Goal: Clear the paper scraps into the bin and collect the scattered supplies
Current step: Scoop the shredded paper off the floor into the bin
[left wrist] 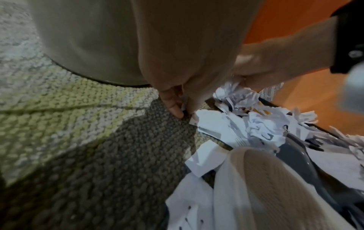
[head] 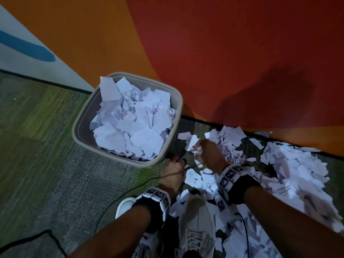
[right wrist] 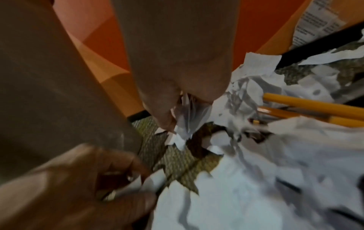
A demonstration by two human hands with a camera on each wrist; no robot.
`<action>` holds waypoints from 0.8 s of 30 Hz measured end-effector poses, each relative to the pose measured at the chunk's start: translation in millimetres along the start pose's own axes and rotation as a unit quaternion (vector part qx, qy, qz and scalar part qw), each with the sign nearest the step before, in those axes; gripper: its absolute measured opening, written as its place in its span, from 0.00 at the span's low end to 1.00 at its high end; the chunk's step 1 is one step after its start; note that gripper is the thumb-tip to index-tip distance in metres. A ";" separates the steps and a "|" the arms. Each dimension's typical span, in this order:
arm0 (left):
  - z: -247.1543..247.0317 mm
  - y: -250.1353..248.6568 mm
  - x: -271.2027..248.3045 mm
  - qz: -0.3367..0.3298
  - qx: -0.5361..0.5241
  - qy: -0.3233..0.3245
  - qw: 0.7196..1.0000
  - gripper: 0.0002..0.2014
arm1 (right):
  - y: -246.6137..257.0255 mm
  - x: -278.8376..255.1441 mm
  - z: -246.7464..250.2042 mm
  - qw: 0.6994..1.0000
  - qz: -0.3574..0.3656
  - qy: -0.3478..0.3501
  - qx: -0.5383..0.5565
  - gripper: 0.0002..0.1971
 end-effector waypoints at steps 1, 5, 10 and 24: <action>0.1 1.2 0.4 0.003 -0.019 -0.007 1.000 0.09 | 2.6 6.3 5.4 0.999 -0.002 -0.033 0.035 0.07; 4.4 4.7 0.5 0.030 -0.067 -0.035 0.997 0.07 | 9.8 27.2 6.4 0.998 0.021 -0.024 0.052 0.20; 0.2 3.4 -7.4 0.023 -0.070 -0.037 0.997 0.19 | 10.3 48.9 -18.2 0.997 0.005 -0.012 -0.075 0.42; -24.6 5.8 -9.8 -0.054 -0.007 -0.008 0.998 0.15 | 32.8 44.3 -23.2 0.992 0.123 0.023 -0.018 0.05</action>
Point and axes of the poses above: each hand's wrist, its own x-axis towards the middle knuckle, its own z-axis out of the back of the hand, y = z × x, the point moved 4 cm from there along x, towards the middle knuckle, and after that the axes turned 12 degrees about x, right-handed, at the moved point
